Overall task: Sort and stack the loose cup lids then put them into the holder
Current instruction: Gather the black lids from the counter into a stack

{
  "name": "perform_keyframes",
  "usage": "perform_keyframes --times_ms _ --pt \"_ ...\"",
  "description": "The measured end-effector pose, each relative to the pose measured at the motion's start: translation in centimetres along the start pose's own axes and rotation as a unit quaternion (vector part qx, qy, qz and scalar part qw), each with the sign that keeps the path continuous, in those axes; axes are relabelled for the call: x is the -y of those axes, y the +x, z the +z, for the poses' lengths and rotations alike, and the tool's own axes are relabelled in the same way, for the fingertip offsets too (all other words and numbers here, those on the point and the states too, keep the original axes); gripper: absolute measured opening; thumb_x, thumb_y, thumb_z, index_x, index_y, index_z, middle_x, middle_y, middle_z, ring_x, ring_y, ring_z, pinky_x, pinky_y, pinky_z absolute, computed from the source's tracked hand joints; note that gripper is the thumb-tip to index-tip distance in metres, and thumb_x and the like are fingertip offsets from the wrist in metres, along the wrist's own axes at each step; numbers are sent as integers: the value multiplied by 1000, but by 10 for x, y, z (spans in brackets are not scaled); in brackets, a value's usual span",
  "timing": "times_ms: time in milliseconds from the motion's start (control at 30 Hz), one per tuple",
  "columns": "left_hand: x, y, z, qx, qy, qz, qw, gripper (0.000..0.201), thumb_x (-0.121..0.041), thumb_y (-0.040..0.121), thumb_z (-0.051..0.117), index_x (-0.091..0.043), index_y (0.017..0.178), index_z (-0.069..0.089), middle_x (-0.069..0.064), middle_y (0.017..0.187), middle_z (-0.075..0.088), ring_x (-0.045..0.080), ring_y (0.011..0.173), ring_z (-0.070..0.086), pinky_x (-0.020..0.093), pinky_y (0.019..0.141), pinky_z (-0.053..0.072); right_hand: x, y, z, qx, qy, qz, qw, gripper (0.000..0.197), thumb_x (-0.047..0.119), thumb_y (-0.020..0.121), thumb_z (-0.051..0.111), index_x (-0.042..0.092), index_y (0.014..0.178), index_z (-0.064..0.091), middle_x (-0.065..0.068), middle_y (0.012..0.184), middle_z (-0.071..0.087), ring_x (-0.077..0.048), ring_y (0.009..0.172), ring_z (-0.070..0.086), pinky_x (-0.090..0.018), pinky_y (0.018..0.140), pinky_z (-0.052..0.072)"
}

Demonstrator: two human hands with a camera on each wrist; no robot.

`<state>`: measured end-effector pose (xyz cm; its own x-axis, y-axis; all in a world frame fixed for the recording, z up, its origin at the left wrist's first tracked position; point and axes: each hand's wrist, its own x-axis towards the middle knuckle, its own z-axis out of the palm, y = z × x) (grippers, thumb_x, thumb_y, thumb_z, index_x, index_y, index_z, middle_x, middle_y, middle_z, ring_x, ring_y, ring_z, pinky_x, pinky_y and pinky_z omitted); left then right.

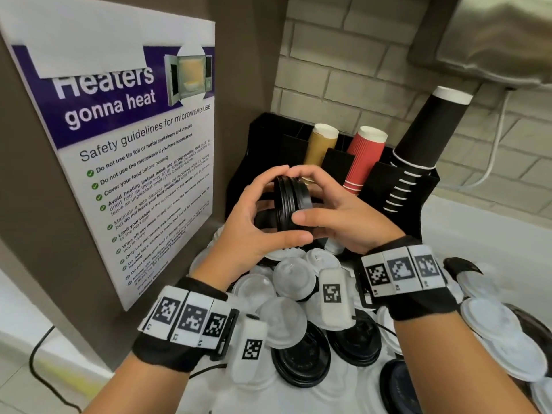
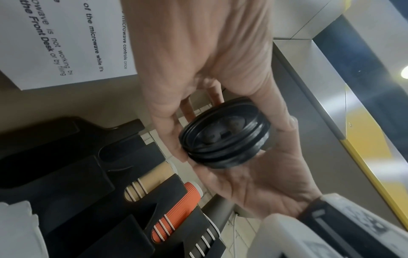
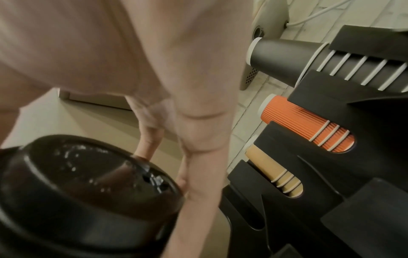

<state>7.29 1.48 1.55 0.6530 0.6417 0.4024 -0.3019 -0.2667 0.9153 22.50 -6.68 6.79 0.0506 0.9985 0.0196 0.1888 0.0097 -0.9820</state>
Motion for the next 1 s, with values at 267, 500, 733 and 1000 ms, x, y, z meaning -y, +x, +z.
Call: perform_keyframes --times_ms 267,500,733,1000 --pt "-1 -2 -1 10 -11 27 1000 100 -47 44 90 -36 132 45 5 136 46 22 127 51 41 106 46 5 3 6 1 -21 -12 1000 64 25 65 79 31 119 44 -23 130 48 -44 108 60 -56 82 55" --pt "1 -3 -4 5 -23 41 999 85 -31 59 87 -41 132 45 -6 136 51 20 131 50 45 104 48 13 6 14 12 -61 -7 998 59 26 67 81 34 115 47 -17 130 52 -36 107 64 -51 83 56" --pt "-4 -2 -24 -106 -107 5 989 64 -30 60 82 -45 115 53 -2 123 54 28 117 57 57 90 54 -1 29 14 -110 -158 89 977 37 45 95 50 19 121 56 -2 117 60 -20 109 58 -37 84 55" --pt "-23 4 -32 -118 -138 10 983 63 -27 64 77 -35 116 41 1 115 51 10 95 63 33 74 55 -74 97 79 151 -606 139 768 87 51 72 77 7 136 38 -11 125 56 -28 107 57 -39 87 51"
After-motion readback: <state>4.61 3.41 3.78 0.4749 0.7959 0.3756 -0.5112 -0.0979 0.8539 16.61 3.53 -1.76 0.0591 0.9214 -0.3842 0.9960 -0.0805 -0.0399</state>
